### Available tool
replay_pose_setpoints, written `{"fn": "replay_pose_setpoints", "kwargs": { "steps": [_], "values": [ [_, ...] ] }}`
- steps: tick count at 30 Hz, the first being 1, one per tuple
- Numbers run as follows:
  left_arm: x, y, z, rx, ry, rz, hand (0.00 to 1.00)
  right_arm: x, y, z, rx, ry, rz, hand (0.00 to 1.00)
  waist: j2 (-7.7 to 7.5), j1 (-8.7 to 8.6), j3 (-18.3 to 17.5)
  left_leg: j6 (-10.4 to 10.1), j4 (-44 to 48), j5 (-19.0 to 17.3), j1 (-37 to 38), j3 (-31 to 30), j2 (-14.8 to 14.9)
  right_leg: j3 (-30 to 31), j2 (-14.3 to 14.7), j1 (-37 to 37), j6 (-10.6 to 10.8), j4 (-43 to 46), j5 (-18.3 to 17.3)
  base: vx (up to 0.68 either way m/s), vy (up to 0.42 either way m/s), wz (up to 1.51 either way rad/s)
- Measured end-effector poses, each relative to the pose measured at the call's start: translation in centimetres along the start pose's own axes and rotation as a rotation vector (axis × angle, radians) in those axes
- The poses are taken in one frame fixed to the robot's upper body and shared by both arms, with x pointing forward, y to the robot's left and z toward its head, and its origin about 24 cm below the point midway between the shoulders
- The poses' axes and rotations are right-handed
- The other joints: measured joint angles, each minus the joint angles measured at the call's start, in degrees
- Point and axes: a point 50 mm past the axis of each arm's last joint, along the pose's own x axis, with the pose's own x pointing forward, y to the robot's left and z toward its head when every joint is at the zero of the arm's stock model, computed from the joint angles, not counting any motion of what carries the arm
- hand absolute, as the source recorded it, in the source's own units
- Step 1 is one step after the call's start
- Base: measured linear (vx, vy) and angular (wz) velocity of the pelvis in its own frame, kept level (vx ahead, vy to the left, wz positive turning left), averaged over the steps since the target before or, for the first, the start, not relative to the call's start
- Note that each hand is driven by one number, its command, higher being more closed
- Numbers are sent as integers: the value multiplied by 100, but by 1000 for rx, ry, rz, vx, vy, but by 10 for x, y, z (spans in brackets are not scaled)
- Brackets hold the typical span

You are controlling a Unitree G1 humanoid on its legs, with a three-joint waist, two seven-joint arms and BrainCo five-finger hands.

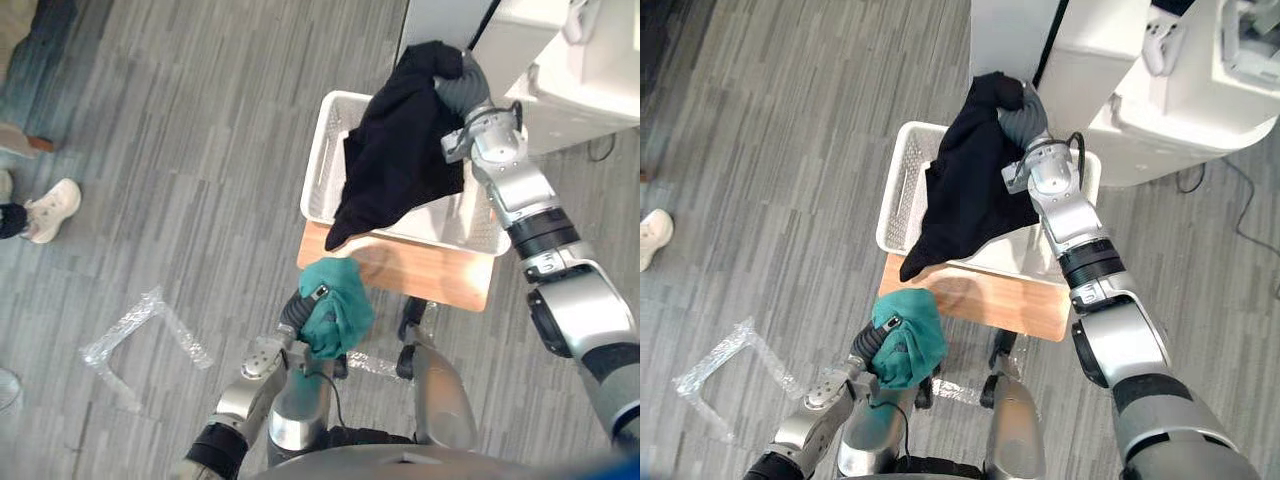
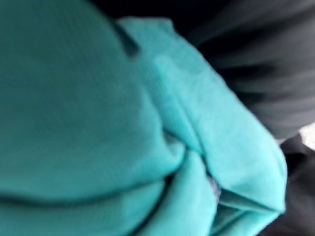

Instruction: Tidy the bed and pick cloth on bed and put in laundry

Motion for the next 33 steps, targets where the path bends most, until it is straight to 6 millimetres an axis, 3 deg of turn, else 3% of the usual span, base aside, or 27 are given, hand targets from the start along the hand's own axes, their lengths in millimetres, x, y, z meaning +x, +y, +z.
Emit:
{"fn": "replay_pose_setpoints", "kwargs": {
  "steps": [4, 5, 7, 9, 16, 21, 26, 33],
  "values": [
    [2, 0, -1, -8, -16, 13, 100, -16, 12, -31, 15, 64, 18, 100, 16, -30, 5, -1, 51, -10, -73, 23, 9, 72, 4, -6, 1, -125, 0, -2, -12, -5],
    [3, -1, -2, -16, -19, 17, 100, -20, 14, -37, 11, 74, 20, 0, 24, -45, 9, -1, 67, -11, -106, 44, 13, 100, 9, -27, 1, -149, 0, -20, -23, -11],
    [4, -4, -2, -27, -27, 15, 100, -25, 18, -44, -2, 80, 27, 0, 35, -60, 12, -1, 79, -10, -118, 117, 23, 139, 12, -59, -8, -150, -6, -20, -24, -15],
    [4, -6, -2, -32, -34, 12, 100, -33, 31, -52, -18, 89, 48, 0, 45, -179, 11, 0, 110, -11, -116, 150, 42, 168, 25, -59, -22, -152, -18, -18, -20, -10],
    [5, -6, 0, -33, -43, 8, 100, -51, 57, -69, -127, 114, 137, 0, 49, -177, 8, 0, 113, -9, 53, 222, 120, 281, 117, 114, -63, -227, -48, -10, -14, -6],
    [-1, -6, -6, -41, -35, 7, 100, -63, 69, -66, -155, 62, 190, 0, 18, -171, -105, -34, -108, -11, 416, 229, 126, 282, 165, 478, -57, -417, -51, 8, 1, 0],
    [-19, -3, -28, -67, 36, 41, 100, -104, 84, -105, -131, 199, 249, 0, -96, -146, -810, -67, -385, 25, 861, 217, 165, 262, 261, 853, -22, -557, -62, 113, 19, 1],
    [-27, 1, -33, -80, 54, 68, 100, -150, 86, -132, -50, 341, 208, 0, -382, -197, -1562, -96, -601, 9, 1274, 149, 165, 131, 279, 1193, 92, -559, -149, 60, 25, 4]
  ]
}}
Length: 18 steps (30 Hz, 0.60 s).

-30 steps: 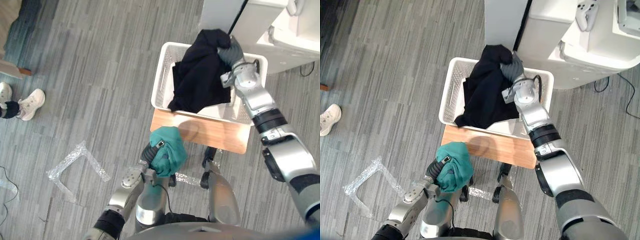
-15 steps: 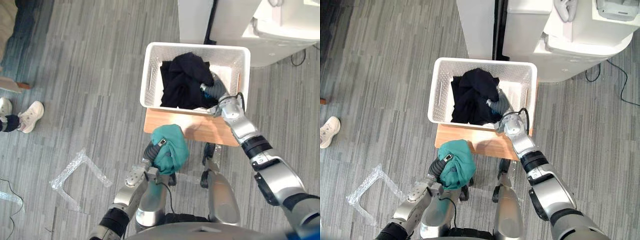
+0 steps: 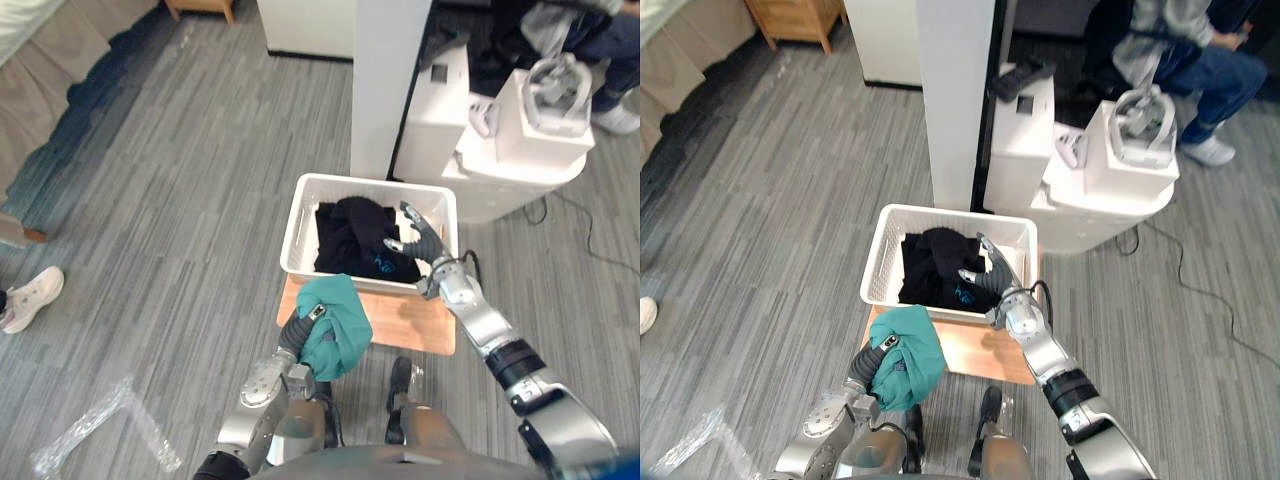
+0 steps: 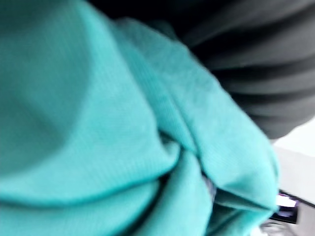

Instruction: Tidy the bed and pick cloth on bed and put in laundry

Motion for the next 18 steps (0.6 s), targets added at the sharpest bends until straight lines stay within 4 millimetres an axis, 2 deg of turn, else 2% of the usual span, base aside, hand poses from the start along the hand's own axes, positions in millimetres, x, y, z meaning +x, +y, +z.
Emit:
{"fn": "replay_pose_setpoints", "kwargs": {
  "steps": [1, 4, 6, 7, 9, 10, 13, 18],
  "values": [
    [-1, 1, 0, -5, -2, 11, 100, -3, 0, -4, 8, 16, -8, 0, -10, 1, -7, 0, -15, 0, 56, -1, -6, -10, -6, 55, 1, 0, -14, 7, 18, 7],
    [-8, 13, -3, -39, -6, 111, 100, -25, -2, -35, 46, 129, -57, 0, -52, -16, -196, 16, -164, 26, 250, 1, -96, -23, -84, 187, 36, -1, -191, -8, 5, 1],
    [-17, 30, -5, -74, -13, 227, 100, -44, -4, -59, 67, 225, -89, 0, -41, -132, -315, 22, -283, 77, 322, -12, -133, -49, -105, 213, 65, -1, -215, -20, 5, 3],
    [-18, 34, -3, -79, -21, 254, 100, -48, -5, -64, 70, 243, -97, 0, -42, -151, -316, 18, -323, 94, 356, -13, -137, -55, -104, 233, 67, -1, -219, 0, 0, 0],
    [-21, 49, 8, -88, -70, 319, 100, -62, -6, -78, 82, 306, -119, 0, -77, -200, -373, -28, -407, 122, 394, -18, -142, -77, -99, 242, 70, -1, -233, -19, -11, 2],
    [-24, 56, 21, -92, -127, 356, 100, -71, -7, -87, 90, 343, -136, 0, -104, -230, -404, -40, -468, 155, 428, -21, -141, -86, -92, 251, 68, -1, -233, -28, -25, 3],
    [-28, 63, 49, -83, -255, 388, 100, -85, -8, -101, 117, 421, -175, 0, -126, -306, -525, -2, -536, 211, 491, -13, -146, -79, -88, 276, 67, -1, -233, 2, -4, -1],
    [-22, 53, 87, -71, -407, 357, 100, -102, -2, -116, 131, 503, -168, 0, -131, -451, -674, 3, -537, 213, 646, 15, -152, -56, -90, 416, 68, -2, -234, 0, -1, -1]
  ]
}}
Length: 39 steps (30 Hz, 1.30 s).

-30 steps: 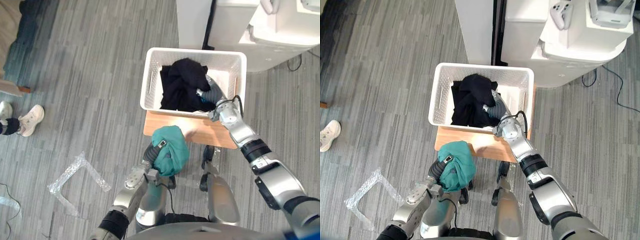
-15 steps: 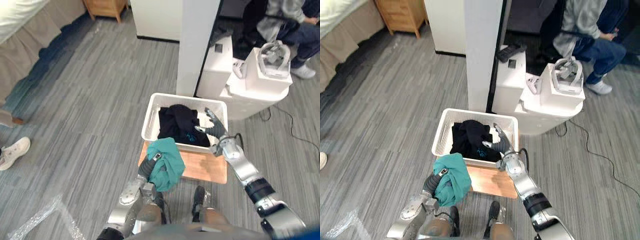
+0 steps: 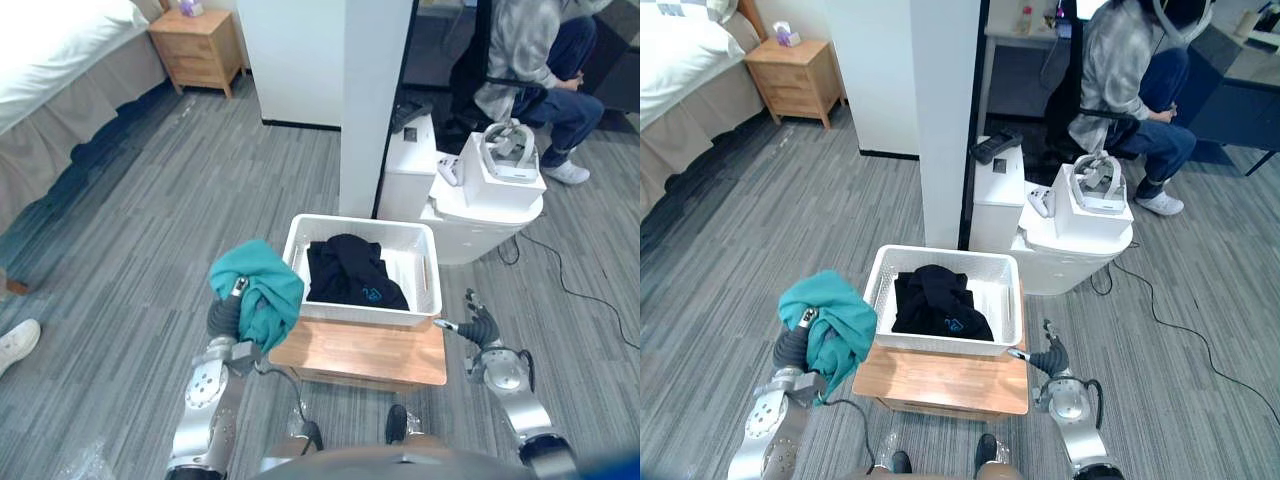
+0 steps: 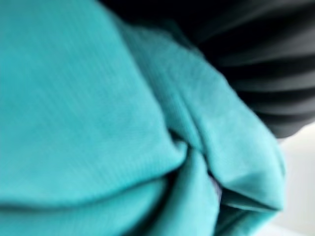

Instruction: Tidy the bed and pick cloth on bed and put in laundry

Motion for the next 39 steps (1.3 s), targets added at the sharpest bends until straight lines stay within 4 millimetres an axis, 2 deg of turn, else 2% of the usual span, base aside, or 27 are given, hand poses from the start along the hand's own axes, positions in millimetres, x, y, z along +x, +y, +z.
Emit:
{"fn": "replay_pose_setpoints", "kwargs": {
  "steps": [7, 13, 15, 17, 19, 20, 21, 22, 23, 25, 26, 30, 32, 35, 39],
  "values": [
    [16, -13, 18, 32, -85, 0, 100, -12, 8, -30, 3, 116, 37, 0, 32, -153, -100, -64, -12, -47, 106, 176, 7, 207, 29, 37, -2, 0, 2, -25, -10, -13],
    [32, -17, 34, 196, -132, -1, 100, -42, 26, -62, 154, 228, 40, 0, 40, -262, -169, -121, -31, -151, 304, 456, 77, 478, 123, 123, -37, 0, 27, -18, -10, -23],
    [48, -16, 46, 250, -159, -10, 100, -51, 25, -68, 178, 232, 31, 0, -10, -312, -214, -106, -33, -197, 295, 643, 113, 616, 169, 50, -53, 0, 20, -13, -12, -31],
    [68, -12, 61, 317, -198, 3, 100, -55, 24, -65, 189, 210, 27, 0, -81, -346, -180, -114, -34, -202, 235, 823, 147, 764, 218, -81, -92, 1, 18, -33, -23, -39],
    [91, -13, 86, 373, -260, 22, 100, -52, 23, -59, 200, 179, 20, 0, -208, -465, -82, -140, -33, -184, 15, 1089, 193, 880, 242, -367, -99, 8, 53, -38, -41, -26],
    [98, -14, 96, 386, -284, 24, 100, -50, 23, -57, 207, 168, 16, 0, -283, -472, -32, -163, -33, -159, -69, 1120, 199, 915, 248, -468, -95, 30, 66, -32, -43, -15],
    [107, -16, 110, 412, -322, 29, 100, -47, 22, -52, 220, 149, 7, 0, -293, -490, 94, -173, -32, -120, -210, 1172, 202, 979, 259, -648, -89, 67, 85, -37, -44, -23],
    [117, -20, 129, 467, -377, 45, 100, -41, 19, -45, 245, 115, -11, 0, -438, -536, 277, -174, -32, -52, -342, 1237, 203, 1033, 265, -815, -50, 81, 144, -35, -46, -21],
    [126, -24, 145, 516, -420, 59, 100, -35, 15, -37, 261, 80, -28, 0, -457, -604, 536, -172, -30, -19, -447, 1241, 195, 1066, 265, -922, -55, 84, 216, -29, -37, -16],
    [135, -29, 157, 566, -441, 66, 100, -31, 10, -33, 281, 55, -52, 0, -435, -641, 776, -207, -27, 22, -515, 1295, 184, 1167, 269, -1052, -86, 103, 329, 5, 0, -19],
    [142, -32, 169, 611, -461, 83, 100, -25, 7, -23, 297, 17, -58, 0, -410, -645, 958, -159, 13, 74, -627, 1397, 195, 1327, 299, -1196, -94, 146, 409, 38, 23, -28],
    [152, -50, 198, 684, -535, 71, 100, -15, 4, -1, 325, -88, -66, 0, -430, -702, 1435, -169, 312, -41, -859, 1432, 275, 1524, 319, -1406, -92, 221, 530, 63, 21, -9],
    [153, -55, 201, 707, -544, 53, 100, -12, 4, 6, 345, -117, -62, 0, -436, -733, 1579, -163, 498, -158, -991, 1464, 304, 1631, 314, -1500, -91, 246, 542, 39, 19, -10],
    [155, -59, 187, 744, -498, 9, 100, -6, 4, 16, 360, -148, -59, 0, -425, -751, 1705, -132, 710, -292, -1158, 1524, 310, 1679, 276, -1614, -87, 253, 550, 32, 13, -11],
    [154, -65, 150, 752, -396, -68, 100, -1, 4, 28, 370, -184, -54, 0, -395, -762, 1839, -77, 1201, -592, -1455, 1555, 385, 1828, 254, -1750, -58, 253, 572, -2, 17, -9]
  ]
}}
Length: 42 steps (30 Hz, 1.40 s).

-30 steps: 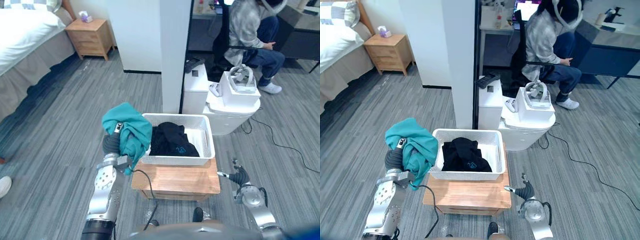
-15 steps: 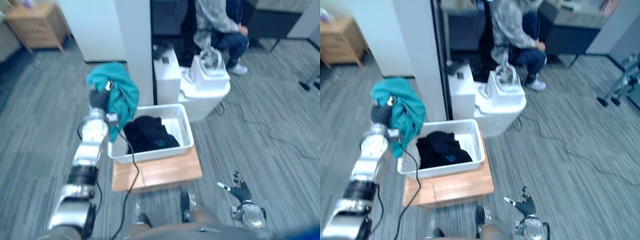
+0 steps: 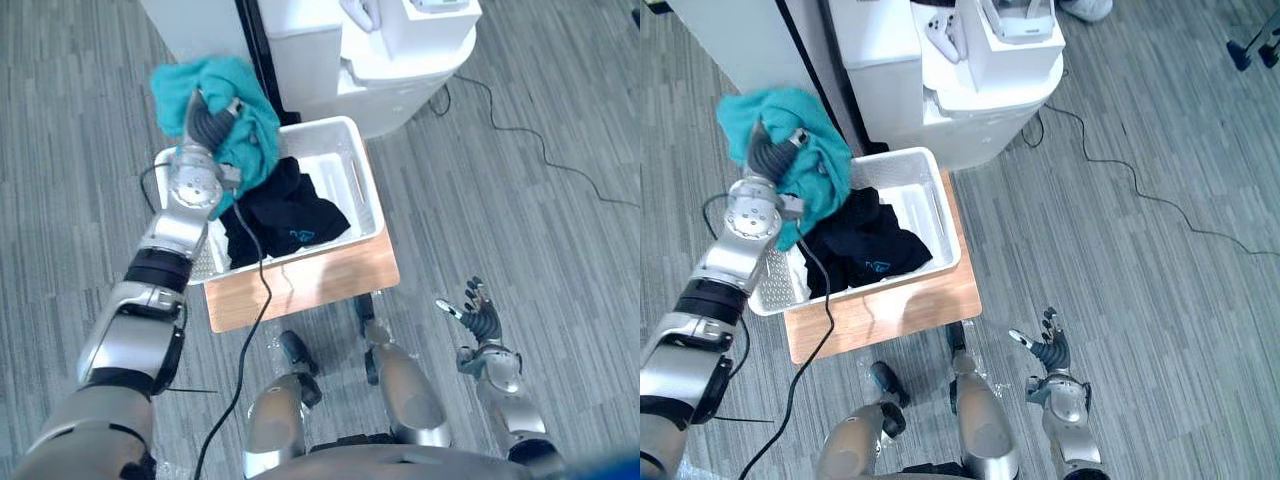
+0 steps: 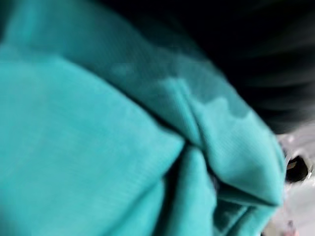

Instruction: Tidy the bed and pick cloth on bed and put in laundry

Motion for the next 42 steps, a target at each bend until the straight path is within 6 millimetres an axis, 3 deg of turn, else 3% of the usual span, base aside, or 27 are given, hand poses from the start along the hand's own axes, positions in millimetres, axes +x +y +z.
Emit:
{"fn": "replay_pose_setpoints", "kwargs": {
  "steps": [4, 9, 10, 18, 27, 31, 35, 40, 42],
  "values": [
    [-24, -36, -21, -54, 67, -117, 100, 4, 1, 0, -1, 5, -4, 0, 90, -7, 67, 25, 279, -146, -134, -18, 61, 42, -5, -33, 11, -1, 18, 3, 4, -2],
    [-57, -71, -18, -76, 14, -262, 100, 5, 1, -5, 2, 29, -15, 0, 201, 6, 133, 59, 607, -334, -267, -87, 152, 56, 3, -8, 11, -2, 18, -6, -2, 1],
    [-60, -73, -20, -84, 25, -269, 0, 4, 1, -6, 8, 34, -16, 0, 206, 3, 136, 63, 657, -355, -269, -94, 165, 57, 4, 12, 11, -2, 18, -35, -8, 4],
    [-84, -87, -37, -61, 101, -267, 0, 2, -1, -14, 2, 63, -29, 0, 284, 6, 122, 44, 966, -509, -333, -171, 265, 58, 25, 118, -57, -13, -34, -17, -8, 3],
    [-78, -70, -41, -67, 124, -92, 0, -2, 0, -21, -10, 86, -29, 0, 381, 11, 63, 37, 1269, -564, -435, -256, 423, 2, 95, 209, -95, -74, -92, -12, -30, 2],
    [-70, -45, -38, -95, 107, 62, 0, -9, -2, -26, -8, 99, -36, 0, 490, 80, -26, 33, 1240, -562, -331, -312, 422, -56, 91, 358, -79, -137, -102, -7, -24, 8],
    [-67, -26, -26, -129, 50, 149, 0, -22, -4, -37, -3, 138, -45, 0, 485, 172, -313, 1, 1095, -526, -216, -336, 396, -103, 85, 487, -56, -224, -120, 21, -16, 7],
    [-82, 0, -20, -222, 11, 235, 0, -36, -8, -49, 3, 187, -61, 0, 503, 182, -644, -62, 630, -374, 270, -402, 282, -206, 72, 823, -23, -240, -155, 63, 3, 9],
    [-91, 7, -27, -261, 36, 251, 0, -45, -12, -57, 22, 227, -95, 0, 513, 251, -870, -81, 416, -304, 424, -432, 223, -230, 67, 917, -27, -241, -211, 57, 9, 10]
  ]
}}
